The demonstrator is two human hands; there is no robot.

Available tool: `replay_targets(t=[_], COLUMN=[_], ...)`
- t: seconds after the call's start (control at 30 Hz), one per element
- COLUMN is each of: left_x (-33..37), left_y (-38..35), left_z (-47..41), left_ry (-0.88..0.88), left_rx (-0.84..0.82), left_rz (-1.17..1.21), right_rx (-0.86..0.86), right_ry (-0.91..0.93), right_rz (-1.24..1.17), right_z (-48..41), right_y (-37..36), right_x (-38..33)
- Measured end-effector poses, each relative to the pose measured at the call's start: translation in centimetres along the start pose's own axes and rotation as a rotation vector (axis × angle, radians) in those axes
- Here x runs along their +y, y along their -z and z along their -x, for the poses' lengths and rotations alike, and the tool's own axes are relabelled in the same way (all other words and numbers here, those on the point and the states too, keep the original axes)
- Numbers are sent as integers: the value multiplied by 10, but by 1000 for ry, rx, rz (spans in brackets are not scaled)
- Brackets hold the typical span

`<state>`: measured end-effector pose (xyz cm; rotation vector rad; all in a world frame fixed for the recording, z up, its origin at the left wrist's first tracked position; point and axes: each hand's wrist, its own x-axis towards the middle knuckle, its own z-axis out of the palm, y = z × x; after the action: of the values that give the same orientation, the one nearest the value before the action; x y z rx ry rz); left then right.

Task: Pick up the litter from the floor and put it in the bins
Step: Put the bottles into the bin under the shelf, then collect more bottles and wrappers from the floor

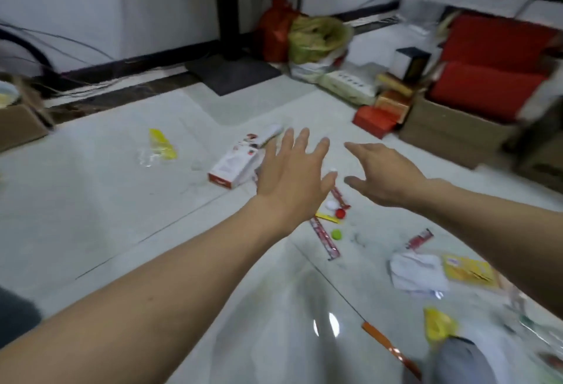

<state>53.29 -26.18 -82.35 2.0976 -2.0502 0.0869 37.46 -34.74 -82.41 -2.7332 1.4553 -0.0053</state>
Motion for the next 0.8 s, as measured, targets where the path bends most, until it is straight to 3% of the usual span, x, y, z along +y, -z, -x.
replay_targets(t=[0.43, 0.8], left_x=[165, 297], left_y=[-41, -99], left_z=[-9, 5], left_ry=[-348, -565], left_rx=[-63, -145], left_rz=[92, 27], right_rx=[-86, -174], right_ry=[-490, -720], right_rz=[143, 88], right_z=[141, 270], right_y=[3, -60], right_x=[143, 247])
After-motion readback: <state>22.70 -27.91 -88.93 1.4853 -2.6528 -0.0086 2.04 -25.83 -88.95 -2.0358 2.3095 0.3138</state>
